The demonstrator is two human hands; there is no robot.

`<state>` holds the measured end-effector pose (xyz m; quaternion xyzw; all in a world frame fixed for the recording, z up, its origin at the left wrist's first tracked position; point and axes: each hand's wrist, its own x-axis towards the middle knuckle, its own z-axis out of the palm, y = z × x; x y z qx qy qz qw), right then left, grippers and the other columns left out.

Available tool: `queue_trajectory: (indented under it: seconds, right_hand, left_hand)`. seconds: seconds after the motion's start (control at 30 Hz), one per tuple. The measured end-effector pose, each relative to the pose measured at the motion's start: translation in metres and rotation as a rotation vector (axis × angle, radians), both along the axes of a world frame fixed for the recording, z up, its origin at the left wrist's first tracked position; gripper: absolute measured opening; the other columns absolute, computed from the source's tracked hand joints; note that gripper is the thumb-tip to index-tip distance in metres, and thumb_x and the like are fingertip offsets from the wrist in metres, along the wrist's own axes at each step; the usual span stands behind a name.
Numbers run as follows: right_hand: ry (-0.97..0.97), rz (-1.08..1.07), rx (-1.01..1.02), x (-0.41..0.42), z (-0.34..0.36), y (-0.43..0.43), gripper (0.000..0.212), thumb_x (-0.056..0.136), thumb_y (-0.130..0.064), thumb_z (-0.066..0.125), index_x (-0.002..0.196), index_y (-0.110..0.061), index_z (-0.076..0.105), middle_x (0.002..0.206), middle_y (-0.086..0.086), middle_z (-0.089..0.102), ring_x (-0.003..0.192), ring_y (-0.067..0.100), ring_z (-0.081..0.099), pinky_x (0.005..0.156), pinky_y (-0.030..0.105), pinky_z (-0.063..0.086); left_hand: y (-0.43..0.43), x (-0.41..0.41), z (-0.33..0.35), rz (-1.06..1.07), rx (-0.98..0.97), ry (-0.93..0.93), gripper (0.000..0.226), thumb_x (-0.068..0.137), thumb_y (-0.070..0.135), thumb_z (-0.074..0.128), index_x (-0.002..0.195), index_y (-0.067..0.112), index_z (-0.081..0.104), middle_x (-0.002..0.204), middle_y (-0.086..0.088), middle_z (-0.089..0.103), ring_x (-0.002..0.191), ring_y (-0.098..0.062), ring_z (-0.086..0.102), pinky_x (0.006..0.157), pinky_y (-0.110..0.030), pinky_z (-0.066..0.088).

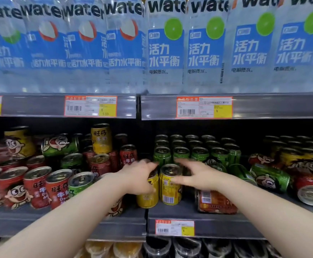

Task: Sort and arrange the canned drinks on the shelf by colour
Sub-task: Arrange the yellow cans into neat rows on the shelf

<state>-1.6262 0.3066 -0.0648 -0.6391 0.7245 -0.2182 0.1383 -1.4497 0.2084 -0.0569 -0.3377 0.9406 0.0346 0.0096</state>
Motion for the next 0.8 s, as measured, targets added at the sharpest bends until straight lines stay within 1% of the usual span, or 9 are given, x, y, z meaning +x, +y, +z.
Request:
queue_trajectory:
  seconds: [0.07,0.17,0.23,0.3,0.43,0.5,0.6,0.67,0.8]
  right_hand:
    - [0.109,-0.041,-0.006,-0.012,0.007,0.018,0.074,0.077,-0.053,0.066,0.140,-0.026,0.038,0.143,-0.006,0.043,0.129,0.011,0.042,0.104,0.020,0.032]
    - [0.275,-0.105,0.147,-0.030,0.012,0.049,0.072,0.071,-0.058,0.069,0.133,-0.029,0.045,0.134,-0.006,0.049,0.119,0.012,0.048,0.098,0.023,0.039]
    - [0.372,-0.134,0.256,-0.041,0.009,0.066,0.080,0.067,-0.059,0.071,0.135,-0.029,0.040,0.133,-0.006,0.047,0.116,0.013,0.048,0.095,0.025,0.041]
    - [0.403,-0.158,0.332,-0.047,0.000,0.078,0.090,0.065,-0.057,0.074,0.139,-0.031,0.031,0.133,-0.006,0.044,0.117,0.014,0.048,0.096,0.028,0.041]
    - [0.306,-0.184,0.235,-0.049,-0.021,0.084,0.095,0.064,-0.045,0.079,0.139,-0.033,0.023,0.132,-0.006,0.047,0.114,0.013,0.050,0.095,0.026,0.042]
    - [0.224,-0.194,0.169,-0.047,-0.023,0.084,0.092,0.062,-0.043,0.081,0.136,-0.032,0.025,0.124,-0.009,0.049,0.107,0.009,0.052,0.089,0.022,0.044]
    - [0.059,-0.206,0.074,-0.045,-0.018,0.082,0.079,0.059,-0.043,0.082,0.121,-0.036,0.034,0.112,-0.011,0.052,0.097,0.003,0.056,0.081,0.020,0.049]
    - [-0.007,-0.203,0.000,-0.042,-0.013,0.077,0.077,0.057,-0.043,0.083,0.118,-0.038,0.037,0.116,-0.010,0.051,0.100,0.004,0.056,0.085,0.022,0.050]
    - [-0.001,-0.193,-0.109,-0.030,-0.011,0.059,0.081,0.064,-0.041,0.081,0.133,-0.029,0.040,0.129,-0.004,0.045,0.115,0.011,0.050,0.097,0.024,0.043]
  left_hand:
    - [0.004,-0.008,-0.001,-0.042,-0.048,0.019,0.087,0.079,0.054,0.061,0.147,0.031,0.013,0.154,-0.007,0.022,0.140,-0.030,0.021,0.114,-0.047,0.020]
    - [0.013,-0.025,-0.003,-0.124,-0.077,0.053,0.086,0.079,0.060,0.057,0.147,0.036,0.011,0.154,-0.006,0.022,0.142,-0.029,0.017,0.116,-0.050,0.013]
    - [0.013,-0.033,-0.007,-0.161,-0.086,0.010,0.084,0.080,0.060,0.055,0.147,0.040,0.008,0.156,-0.005,0.018,0.142,-0.030,0.018,0.115,-0.050,0.012]
    - [0.012,-0.036,-0.014,-0.176,-0.141,-0.035,0.080,0.083,0.059,0.052,0.146,0.042,0.006,0.156,-0.003,0.018,0.139,-0.030,0.024,0.112,-0.049,0.017]
    - [0.011,-0.035,-0.020,-0.183,-0.215,-0.009,0.076,0.086,0.056,0.049,0.146,0.042,0.005,0.153,-0.002,0.024,0.135,-0.029,0.032,0.109,-0.047,0.025]
    - [0.010,-0.035,-0.019,-0.186,-0.208,-0.004,0.076,0.086,0.056,0.049,0.146,0.041,0.005,0.153,-0.002,0.025,0.135,-0.028,0.031,0.110,-0.047,0.025]
    - [0.010,-0.034,-0.019,-0.187,-0.187,0.001,0.076,0.086,0.055,0.050,0.146,0.041,0.006,0.154,-0.002,0.024,0.136,-0.028,0.031,0.110,-0.047,0.024]
    - [0.010,-0.034,-0.019,-0.190,-0.183,0.007,0.076,0.085,0.055,0.051,0.146,0.041,0.007,0.154,-0.001,0.024,0.136,-0.028,0.030,0.111,-0.047,0.024]
    - [0.009,-0.034,-0.019,-0.191,-0.190,0.013,0.076,0.086,0.055,0.050,0.146,0.040,0.006,0.155,-0.002,0.020,0.137,-0.028,0.029,0.111,-0.047,0.024]
